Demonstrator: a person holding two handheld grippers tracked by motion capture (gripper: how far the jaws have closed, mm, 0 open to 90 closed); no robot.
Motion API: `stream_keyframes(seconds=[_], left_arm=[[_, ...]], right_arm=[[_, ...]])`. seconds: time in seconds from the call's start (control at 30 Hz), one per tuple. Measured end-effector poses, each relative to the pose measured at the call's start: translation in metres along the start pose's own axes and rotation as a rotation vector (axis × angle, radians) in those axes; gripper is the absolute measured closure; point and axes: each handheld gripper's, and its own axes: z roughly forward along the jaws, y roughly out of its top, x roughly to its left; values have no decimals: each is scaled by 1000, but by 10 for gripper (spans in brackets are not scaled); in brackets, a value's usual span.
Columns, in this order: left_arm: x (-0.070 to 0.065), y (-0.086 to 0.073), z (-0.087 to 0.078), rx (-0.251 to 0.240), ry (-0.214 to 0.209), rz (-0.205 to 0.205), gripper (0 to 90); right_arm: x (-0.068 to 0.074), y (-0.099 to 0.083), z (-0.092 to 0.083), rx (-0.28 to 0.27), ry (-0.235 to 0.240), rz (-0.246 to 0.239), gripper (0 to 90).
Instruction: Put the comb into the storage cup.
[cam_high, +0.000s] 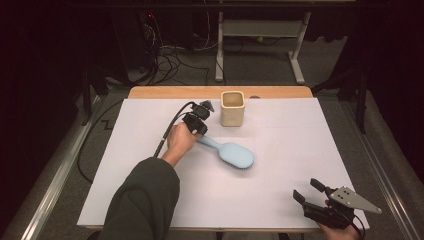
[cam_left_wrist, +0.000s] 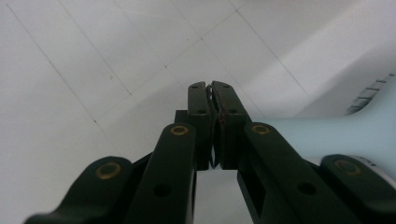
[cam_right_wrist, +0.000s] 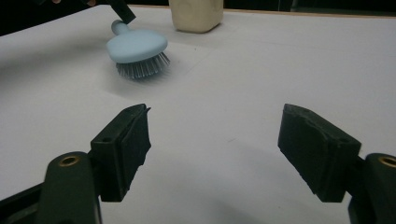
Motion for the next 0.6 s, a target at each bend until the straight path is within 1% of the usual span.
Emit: stream_keyframes(seconds=[0.17, 0.47, 0.6], left_arm=[[0, -1, 0, 0, 3, 7, 867], [0, -4, 0, 4, -7, 5, 874], [-1, -5, 0, 11, -11, 14, 876]], right_arm=[[0, 0, 0, 0, 3, 1, 256], [0, 0, 0, -2, 5, -3, 256], [1, 1, 2, 1, 14, -4, 256]])
